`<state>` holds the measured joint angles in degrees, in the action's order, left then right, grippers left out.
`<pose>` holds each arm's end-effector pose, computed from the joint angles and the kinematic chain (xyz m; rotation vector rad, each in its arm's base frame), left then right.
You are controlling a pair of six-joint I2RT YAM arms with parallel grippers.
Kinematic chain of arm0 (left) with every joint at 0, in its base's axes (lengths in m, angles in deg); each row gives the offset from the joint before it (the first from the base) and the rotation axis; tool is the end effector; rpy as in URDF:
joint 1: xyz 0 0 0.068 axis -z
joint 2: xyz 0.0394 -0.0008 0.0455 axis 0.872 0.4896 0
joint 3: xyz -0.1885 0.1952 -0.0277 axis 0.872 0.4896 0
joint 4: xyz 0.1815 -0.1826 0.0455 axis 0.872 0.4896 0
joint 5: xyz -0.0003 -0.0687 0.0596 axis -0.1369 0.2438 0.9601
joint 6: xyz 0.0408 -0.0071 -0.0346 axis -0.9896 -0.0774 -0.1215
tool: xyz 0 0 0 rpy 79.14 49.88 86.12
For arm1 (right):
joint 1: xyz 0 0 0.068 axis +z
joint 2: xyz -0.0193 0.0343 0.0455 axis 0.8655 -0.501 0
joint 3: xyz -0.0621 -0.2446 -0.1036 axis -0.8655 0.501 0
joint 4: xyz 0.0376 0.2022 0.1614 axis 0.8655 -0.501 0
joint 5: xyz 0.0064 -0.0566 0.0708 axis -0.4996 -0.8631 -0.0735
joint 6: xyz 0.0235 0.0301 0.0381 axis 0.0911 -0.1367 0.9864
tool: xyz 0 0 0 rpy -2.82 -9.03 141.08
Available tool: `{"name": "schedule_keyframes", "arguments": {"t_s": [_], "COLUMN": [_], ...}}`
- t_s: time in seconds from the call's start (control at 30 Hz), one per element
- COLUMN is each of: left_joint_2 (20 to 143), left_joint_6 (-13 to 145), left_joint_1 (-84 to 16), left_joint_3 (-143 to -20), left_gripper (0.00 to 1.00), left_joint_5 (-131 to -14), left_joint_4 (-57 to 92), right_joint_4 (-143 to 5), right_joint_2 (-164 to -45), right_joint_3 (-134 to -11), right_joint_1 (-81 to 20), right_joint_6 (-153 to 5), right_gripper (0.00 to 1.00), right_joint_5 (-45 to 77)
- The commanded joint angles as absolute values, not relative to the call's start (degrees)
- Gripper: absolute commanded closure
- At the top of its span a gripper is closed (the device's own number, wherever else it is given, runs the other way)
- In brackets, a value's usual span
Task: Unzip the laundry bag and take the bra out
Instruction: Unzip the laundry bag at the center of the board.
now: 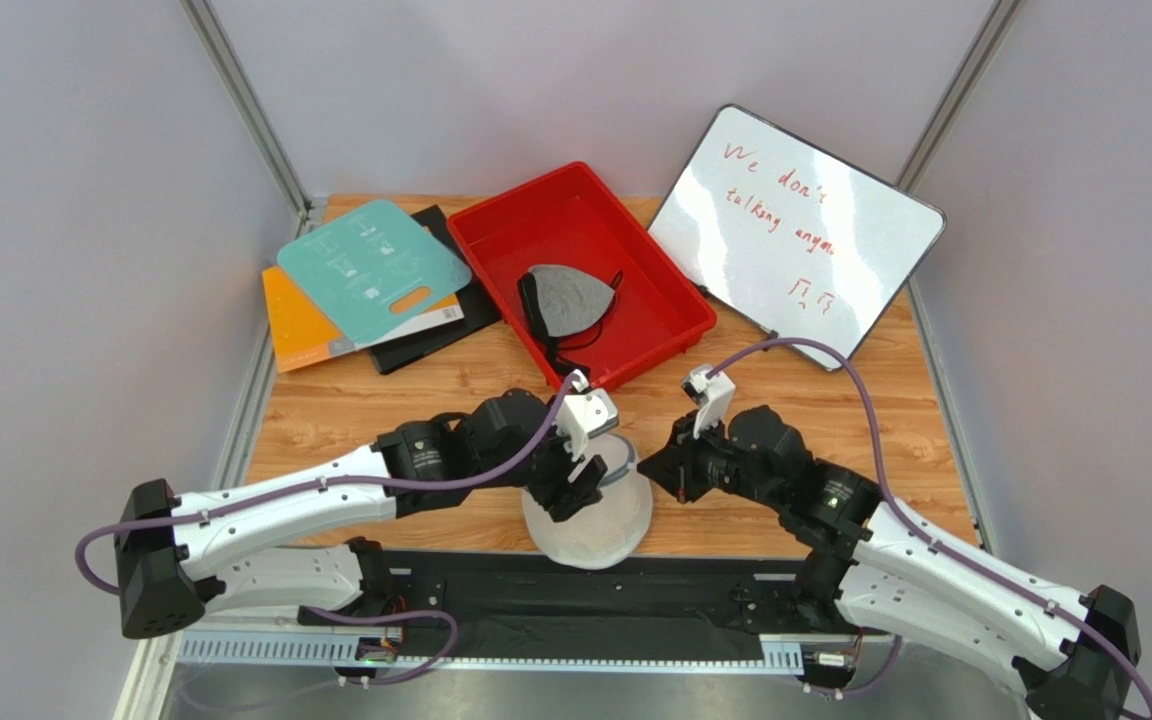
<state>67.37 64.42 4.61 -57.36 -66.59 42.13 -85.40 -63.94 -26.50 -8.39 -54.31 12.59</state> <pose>0.0968 -0.2135 0.2825 1.0904 2.0343 -0.7581 0.1028 0.1334 0.2439 -0.5260 2.1339 0.8808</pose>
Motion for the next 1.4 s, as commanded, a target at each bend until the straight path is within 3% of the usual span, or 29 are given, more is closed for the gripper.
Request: {"name": "schedule_keyframes", "arguments": {"t_s": [0.0, 0.4, 0.63, 0.8, 1.0, 1.1, 1.2, 1.3, 1.37], "left_joint_2": [70.26, 77.48, 75.81, 73.97, 72.12, 72.21, 72.30, 72.30, 72.03], "left_joint_6": [62.58, 64.51, 66.79, 67.85, 68.03, 67.94, 67.94, 67.68, 67.33], "left_joint_1": [4.97, 3.39, 2.77, 2.77, 2.68, 2.59, 2.51, 2.33, 2.24], "left_joint_3": [-62.38, -61.61, -59.14, -56.68, -55.18, -55.09, -55.09, -55.09, -55.27], "left_gripper": [0.24, 0.25, 0.44, 0.44, 0.51, 0.58, 0.75, 0.98, 1.00], "left_joint_5": [-68.74, -73.30, -73.75, -73.40, -73.05, -72.87, -72.52, -72.52, -72.34], "left_joint_4": [40.79, 34.64, 33.84, 33.58, 34.10, 34.11, 34.10, 34.10, 34.63], "right_joint_4": [-80.86, -80.32, -81.55, -84.09, -84.98, -84.54, -84.45, -84.62, -84.97], "right_joint_2": [-64.49, -65.02, -65.28, -65.02, -65.46, -65.46, -65.46, -65.63, -65.72], "right_joint_3": [-29.07, -29.77, -30.38, -31.43, -32.32, -31.88, -31.79, -31.53, -31.35], "right_joint_1": [-5.80, -1.93, -1.93, -1.93, -1.93, -2.01, -1.93, -1.93, -1.93], "right_joint_6": [-52.85, -51.96, -52.67, -54.07, -54.42, -54.16, -54.16, -54.51, -54.51], "right_gripper": [1.00, 1.00, 1.00, 1.00, 1.00, 1.00, 1.00, 1.00, 1.00], "right_joint_5": [13.92, 11.46, 9.79, 6.56, 6.36, 6.19, 5.66, 4.78, 4.34]}}
